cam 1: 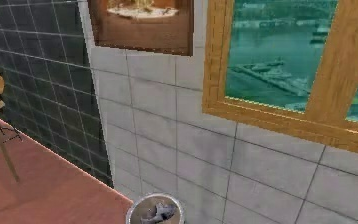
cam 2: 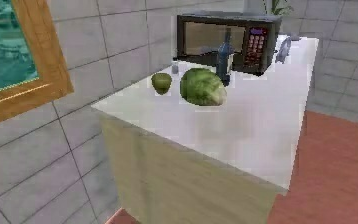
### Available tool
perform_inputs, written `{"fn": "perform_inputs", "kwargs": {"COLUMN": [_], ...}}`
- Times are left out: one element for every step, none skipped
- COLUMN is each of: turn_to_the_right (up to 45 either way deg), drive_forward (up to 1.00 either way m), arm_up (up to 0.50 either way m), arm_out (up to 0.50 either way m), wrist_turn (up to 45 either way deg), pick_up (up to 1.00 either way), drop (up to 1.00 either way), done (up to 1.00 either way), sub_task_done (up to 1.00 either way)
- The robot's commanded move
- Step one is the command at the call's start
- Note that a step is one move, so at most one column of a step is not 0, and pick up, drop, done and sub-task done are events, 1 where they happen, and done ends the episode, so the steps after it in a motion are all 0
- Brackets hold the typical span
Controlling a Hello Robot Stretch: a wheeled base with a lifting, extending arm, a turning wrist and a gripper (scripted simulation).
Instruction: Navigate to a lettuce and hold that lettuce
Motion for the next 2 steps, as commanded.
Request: {"fn": "perform_inputs", "kwargs": {"turn_to_the_right": [45.0,15.0], "drive_forward": [0.00,0.00], "arm_up": [0.00,0.00], "arm_out": [0.00,0.00], "wrist_turn": [0.0,0.0], "pick_up": [0.00,0.00], "drop": [0.00,0.00], "done": [0.00,0.00], "sub_task_done": [0.00,0.00]}}
